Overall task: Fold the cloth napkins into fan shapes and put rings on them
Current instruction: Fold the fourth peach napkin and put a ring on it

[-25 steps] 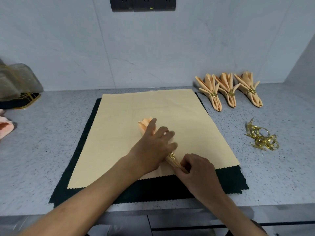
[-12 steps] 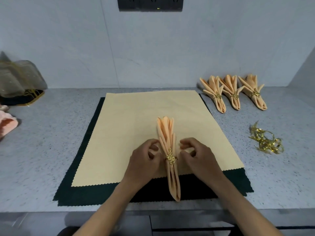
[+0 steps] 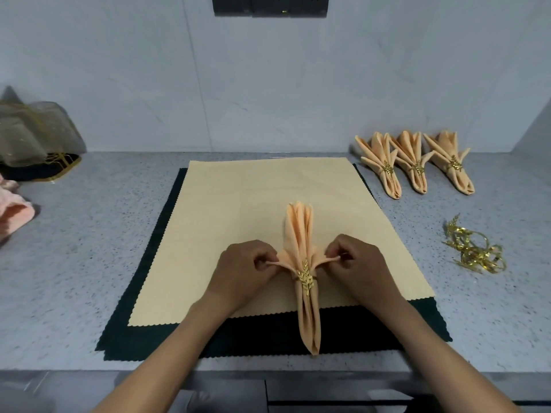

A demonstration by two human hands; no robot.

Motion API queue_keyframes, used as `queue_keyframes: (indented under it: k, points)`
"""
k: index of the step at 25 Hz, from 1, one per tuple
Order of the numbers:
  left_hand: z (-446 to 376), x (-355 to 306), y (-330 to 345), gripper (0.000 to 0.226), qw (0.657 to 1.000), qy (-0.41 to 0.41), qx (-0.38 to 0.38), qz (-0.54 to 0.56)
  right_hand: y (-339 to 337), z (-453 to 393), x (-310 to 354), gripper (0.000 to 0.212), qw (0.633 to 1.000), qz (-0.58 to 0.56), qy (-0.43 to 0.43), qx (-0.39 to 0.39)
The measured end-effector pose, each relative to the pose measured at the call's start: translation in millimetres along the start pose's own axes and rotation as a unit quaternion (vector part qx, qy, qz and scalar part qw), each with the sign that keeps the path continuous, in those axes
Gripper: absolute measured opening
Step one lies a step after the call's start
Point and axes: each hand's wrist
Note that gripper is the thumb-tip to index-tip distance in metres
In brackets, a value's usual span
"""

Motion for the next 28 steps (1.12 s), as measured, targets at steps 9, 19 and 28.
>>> queue_keyframes:
  k: [9,19,28]
  points:
    - [28,5,3,0.028,0.961,0.157,0.043,-0.225,-14,31,-9,0.014,0.976,0.162,-0.129,0.073]
    - [44,2,-14,0.038,0.951,0.167,0.111,-0.236,-20,50,-15,0.036,0.961,0.190,-0.171,0.106]
    - [-62,-43,-14,0.047,0.970,0.135,0.062,-0.195,-22,-56,23,0.052,0.984,0.145,-0.058,0.090]
Point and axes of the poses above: each hand's wrist, its own z-axis away from the middle knuckle, its own y-axis out of the palm, x = y × z
